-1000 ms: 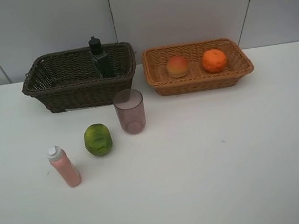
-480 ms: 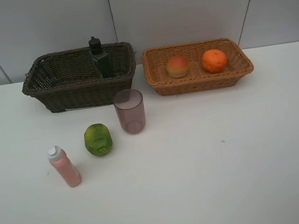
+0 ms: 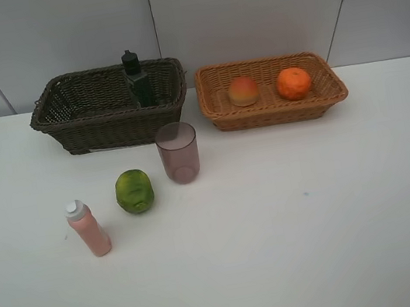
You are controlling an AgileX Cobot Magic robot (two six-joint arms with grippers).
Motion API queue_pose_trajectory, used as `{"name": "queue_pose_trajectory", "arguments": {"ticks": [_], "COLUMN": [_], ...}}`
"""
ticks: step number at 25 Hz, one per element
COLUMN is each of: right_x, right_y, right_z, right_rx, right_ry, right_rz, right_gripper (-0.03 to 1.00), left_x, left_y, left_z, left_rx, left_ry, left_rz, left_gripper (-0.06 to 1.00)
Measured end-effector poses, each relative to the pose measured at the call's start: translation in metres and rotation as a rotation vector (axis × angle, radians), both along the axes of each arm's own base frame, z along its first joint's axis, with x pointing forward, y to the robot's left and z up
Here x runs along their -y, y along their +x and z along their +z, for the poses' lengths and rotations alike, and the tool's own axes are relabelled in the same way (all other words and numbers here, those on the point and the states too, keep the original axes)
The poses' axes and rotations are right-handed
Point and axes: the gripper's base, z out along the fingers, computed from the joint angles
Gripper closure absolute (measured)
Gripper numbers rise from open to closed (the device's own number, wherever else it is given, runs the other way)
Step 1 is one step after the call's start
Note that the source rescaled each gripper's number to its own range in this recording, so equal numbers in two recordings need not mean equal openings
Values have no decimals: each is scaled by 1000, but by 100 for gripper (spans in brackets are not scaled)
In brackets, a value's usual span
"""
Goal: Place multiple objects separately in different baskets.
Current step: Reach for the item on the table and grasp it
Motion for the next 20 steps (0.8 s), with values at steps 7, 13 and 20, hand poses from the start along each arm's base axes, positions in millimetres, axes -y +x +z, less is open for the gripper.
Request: {"name": "queue_pose_trajectory", "arguments": {"ticks": [7,13,20], "right_x": [0,0,0], "right_y": [0,0,0], "right_z": [0,0,0], "right_rx": [0,0,0], "right_ry": [-2,-2,-2], "right_rz": [1,1,1], "right_gripper": [12,12,12], "left_x": [0,0,0], "left_y": [0,0,0], "left_z": [0,0,0], "left_rx": [0,0,0], "left_ry": [0,0,0], "left_rz": [0,0,0], "left_gripper": [-2,-2,-2]}}
